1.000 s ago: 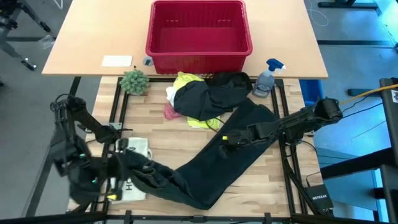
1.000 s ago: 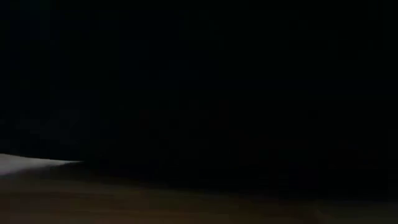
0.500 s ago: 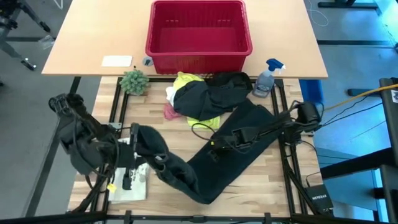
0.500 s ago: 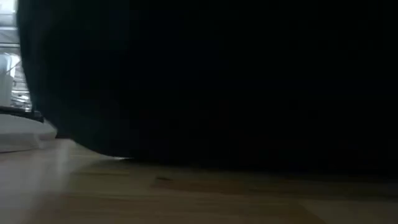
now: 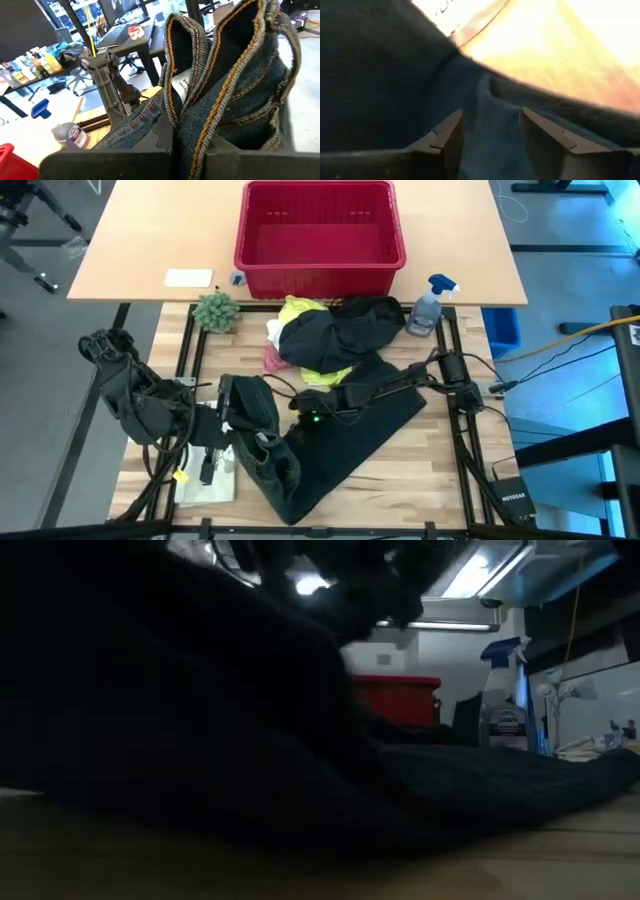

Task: Fold laundry
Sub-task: Fold the black jean

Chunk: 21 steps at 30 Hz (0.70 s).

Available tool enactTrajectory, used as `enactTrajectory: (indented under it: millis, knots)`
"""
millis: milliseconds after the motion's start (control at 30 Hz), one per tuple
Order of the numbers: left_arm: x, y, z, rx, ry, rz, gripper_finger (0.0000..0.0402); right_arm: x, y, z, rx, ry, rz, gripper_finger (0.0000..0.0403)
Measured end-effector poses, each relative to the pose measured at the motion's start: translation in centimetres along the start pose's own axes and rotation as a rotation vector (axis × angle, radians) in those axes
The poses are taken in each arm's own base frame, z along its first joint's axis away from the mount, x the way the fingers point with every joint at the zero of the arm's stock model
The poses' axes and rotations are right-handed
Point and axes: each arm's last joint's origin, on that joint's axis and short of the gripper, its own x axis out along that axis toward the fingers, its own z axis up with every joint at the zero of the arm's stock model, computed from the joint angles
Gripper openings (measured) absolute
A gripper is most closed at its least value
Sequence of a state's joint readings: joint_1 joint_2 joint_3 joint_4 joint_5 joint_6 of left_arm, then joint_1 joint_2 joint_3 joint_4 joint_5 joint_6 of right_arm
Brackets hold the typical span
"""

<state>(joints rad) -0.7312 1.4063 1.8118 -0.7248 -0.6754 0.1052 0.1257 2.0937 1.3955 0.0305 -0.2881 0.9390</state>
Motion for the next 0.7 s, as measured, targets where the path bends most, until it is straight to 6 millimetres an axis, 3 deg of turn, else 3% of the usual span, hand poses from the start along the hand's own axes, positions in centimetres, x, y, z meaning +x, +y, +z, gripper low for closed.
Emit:
enactTrajectory:
  millis: [133,367,533,700]
  knots:
    - [0.0,-0.1,0.0,-0.022,0.0,-0.02,0.0003,-1.7,1.0,0.8,-0.09,-0.039,-0.21,0.0181]
    - [0.0,-0.1,-0.3,-0.043,0.02,-0.037,0.0003,-6.9,1.9,1.2,-0.196,-0.028,-0.468,0.0181]
    - [0.0,-0.2,-0.4,-0.044,0.035,-0.047,0.0003,-9.8,0.5,-0.2,-0.222,0.104,-0.7,0.0181]
    - [0.0,-0.2,-0.8,-0.048,0.065,-0.049,0.0003,-11.4,-2.9,-2.3,-0.13,0.136,-0.764,0.0181]
